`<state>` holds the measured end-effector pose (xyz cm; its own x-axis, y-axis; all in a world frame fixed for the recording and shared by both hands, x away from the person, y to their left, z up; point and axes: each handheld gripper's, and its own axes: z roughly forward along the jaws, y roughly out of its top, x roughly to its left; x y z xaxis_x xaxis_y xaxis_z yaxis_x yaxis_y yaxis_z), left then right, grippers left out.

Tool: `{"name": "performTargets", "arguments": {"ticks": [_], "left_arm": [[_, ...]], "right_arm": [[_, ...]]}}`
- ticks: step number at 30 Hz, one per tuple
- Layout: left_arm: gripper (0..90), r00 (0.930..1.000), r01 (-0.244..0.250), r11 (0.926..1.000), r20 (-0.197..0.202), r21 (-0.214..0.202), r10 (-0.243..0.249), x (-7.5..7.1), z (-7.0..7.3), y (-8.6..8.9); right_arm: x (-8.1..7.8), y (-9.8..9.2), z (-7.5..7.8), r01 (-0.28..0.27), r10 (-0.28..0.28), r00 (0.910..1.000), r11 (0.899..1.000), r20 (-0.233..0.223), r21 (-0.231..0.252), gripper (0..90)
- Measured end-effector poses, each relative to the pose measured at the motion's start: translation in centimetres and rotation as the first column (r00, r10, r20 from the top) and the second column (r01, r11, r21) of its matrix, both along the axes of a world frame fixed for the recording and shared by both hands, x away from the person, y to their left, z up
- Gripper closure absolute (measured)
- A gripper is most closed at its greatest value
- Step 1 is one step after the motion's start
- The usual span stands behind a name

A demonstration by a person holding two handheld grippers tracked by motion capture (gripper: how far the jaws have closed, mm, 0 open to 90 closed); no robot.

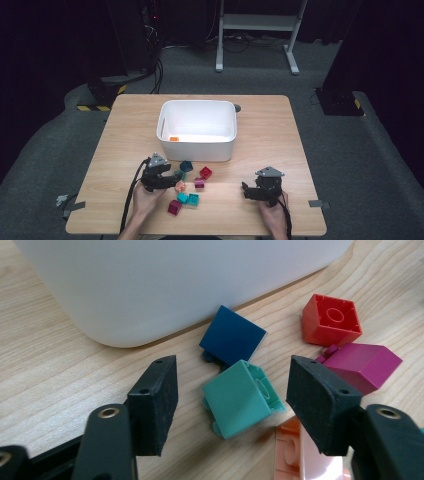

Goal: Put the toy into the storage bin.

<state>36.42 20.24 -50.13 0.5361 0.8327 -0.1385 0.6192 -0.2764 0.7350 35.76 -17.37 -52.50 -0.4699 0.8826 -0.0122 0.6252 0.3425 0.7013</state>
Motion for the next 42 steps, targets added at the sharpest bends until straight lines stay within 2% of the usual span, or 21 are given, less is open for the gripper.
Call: {"name": "performTargets", "arguments": {"ticks": [12,27,42], "left_arm": [[37.9,0.9998,0.01,0.9999,-0.017,0.01,-0.01,0.4,-0.9,-0.2],[51.1,0.9992,0.023,0.9997,-0.033,0.011,-0.023,0.9,-1.4,-0.2],[52.6,0.9994,0.018,0.9996,-0.031,0.022,-0.017,1.1,-1.5,-0.4]], "right_arm": [[0.0,0.0,0.0,-0.001,0.001,1.0,1.0,0.0,0.0,10.8],[0.0,0.0,0.0,0.0,0.0,1.0,1.0,0.0,0.0,10.8],[0.0,0.0,0.0,-0.001,0.001,1.0,1.0,0.001,-0.001,10.8]]}}
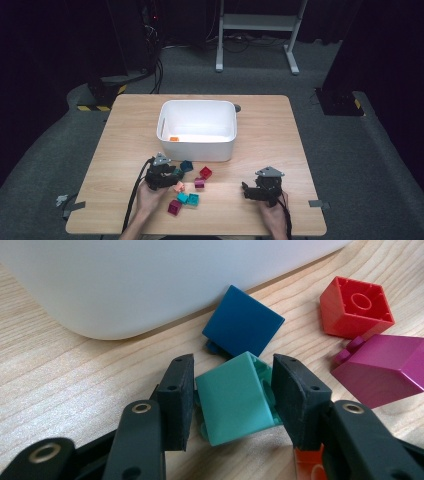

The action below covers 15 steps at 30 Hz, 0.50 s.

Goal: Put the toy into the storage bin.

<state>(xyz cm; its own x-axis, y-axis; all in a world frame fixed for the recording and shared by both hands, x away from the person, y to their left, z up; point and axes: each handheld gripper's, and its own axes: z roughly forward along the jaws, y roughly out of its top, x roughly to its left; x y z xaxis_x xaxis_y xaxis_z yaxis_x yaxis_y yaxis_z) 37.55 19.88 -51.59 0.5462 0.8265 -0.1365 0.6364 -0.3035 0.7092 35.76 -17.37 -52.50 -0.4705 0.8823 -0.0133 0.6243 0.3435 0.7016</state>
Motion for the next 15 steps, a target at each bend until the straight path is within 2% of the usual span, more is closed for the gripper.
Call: {"name": "performTargets", "arguments": {"ticks": [6,10,15], "left_arm": [[52.7,1.0,-0.005,0.9999,-0.003,-0.012,0.005,0.09,0.02,0.14],[52.7,1.0,0.001,1.0,-0.003,-0.005,-0.001,0.04,0.07,0.12],[52.8,0.9999,0.009,0.9999,0.009,-0.007,-0.009,-0.07,0.59,0.03]], "right_arm": [[0.0,0.0,0.0,0.0,0.0,1.0,1.0,0.0,0.0,10.8],[0.0,0.0,0.0,0.001,-0.001,1.0,1.0,-0.001,0.001,10.8],[0.0,0.0,0.0,0.0,0.0,1.0,1.0,0.0,0.0,10.8]]}}
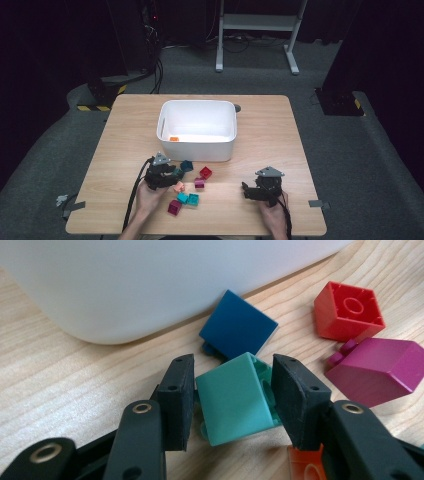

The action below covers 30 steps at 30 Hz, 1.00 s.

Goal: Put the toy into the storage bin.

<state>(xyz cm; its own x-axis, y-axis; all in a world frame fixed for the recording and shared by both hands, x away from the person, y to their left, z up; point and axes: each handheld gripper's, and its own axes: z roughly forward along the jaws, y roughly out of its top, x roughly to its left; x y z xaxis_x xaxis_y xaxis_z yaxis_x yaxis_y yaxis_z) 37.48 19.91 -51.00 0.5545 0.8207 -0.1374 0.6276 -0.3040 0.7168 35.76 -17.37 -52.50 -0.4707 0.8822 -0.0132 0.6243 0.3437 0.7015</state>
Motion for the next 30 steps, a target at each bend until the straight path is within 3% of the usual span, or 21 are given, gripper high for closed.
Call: {"name": "performTargets", "arguments": {"ticks": [10,20,30], "left_arm": [[52.8,0.9993,0.036,0.9992,0.001,-0.018,-0.036,0.1,1.5,0.3],[52.9,0.9982,0.042,0.9983,0.045,-0.041,-0.04,-0.4,3.5,0.8],[53.0,0.9989,0.034,0.9983,0.035,-0.047,-0.032,-1.0,4.4,1.7]], "right_arm": [[0.1,0.1,0.0,0.0,0.0,1.0,1.0,0.0,0.0,11.1],[0.0,0.1,0.0,0.0,0.0,1.0,1.0,0.0,0.001,11.3],[0.1,0.1,0.0,0.002,-0.002,1.0,1.0,0.0,0.0,11.5]]}}
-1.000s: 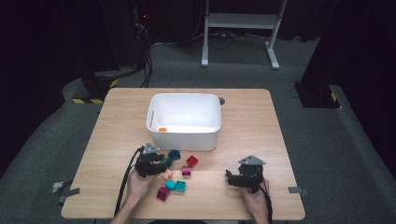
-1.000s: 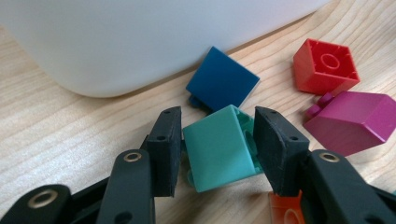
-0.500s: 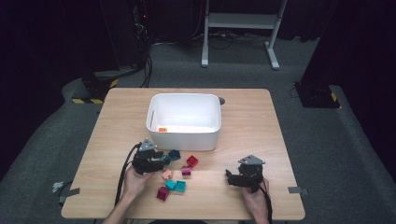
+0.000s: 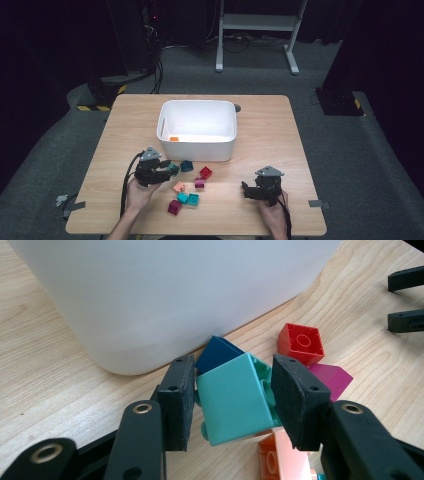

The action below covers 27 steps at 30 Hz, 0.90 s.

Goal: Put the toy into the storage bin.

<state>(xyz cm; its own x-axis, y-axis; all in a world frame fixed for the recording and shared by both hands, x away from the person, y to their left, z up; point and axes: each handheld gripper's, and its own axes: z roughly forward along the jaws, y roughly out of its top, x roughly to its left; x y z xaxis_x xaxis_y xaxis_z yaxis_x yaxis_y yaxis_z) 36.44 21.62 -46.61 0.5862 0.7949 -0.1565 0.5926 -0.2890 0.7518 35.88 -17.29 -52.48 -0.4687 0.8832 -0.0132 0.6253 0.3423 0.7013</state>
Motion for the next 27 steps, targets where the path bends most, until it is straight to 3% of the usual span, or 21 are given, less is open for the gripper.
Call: {"name": "performTargets", "arguments": {"ticks": [14,27], "left_arm": [[53.0,0.9998,0.019,0.9995,0.01,-0.026,-0.018,-0.6,2.2,0.5],[53.0,0.9996,0.004,0.9991,0.027,-0.043,-0.002,-1.0,4.2,1.5]], "right_arm": [[0.0,0.0,0.0,0.002,-0.002,1.0,1.0,-0.002,0.003,11.5],[0.0,0.0,0.0,0.003,-0.002,1.0,1.0,-0.002,0.003,11.5]]}}
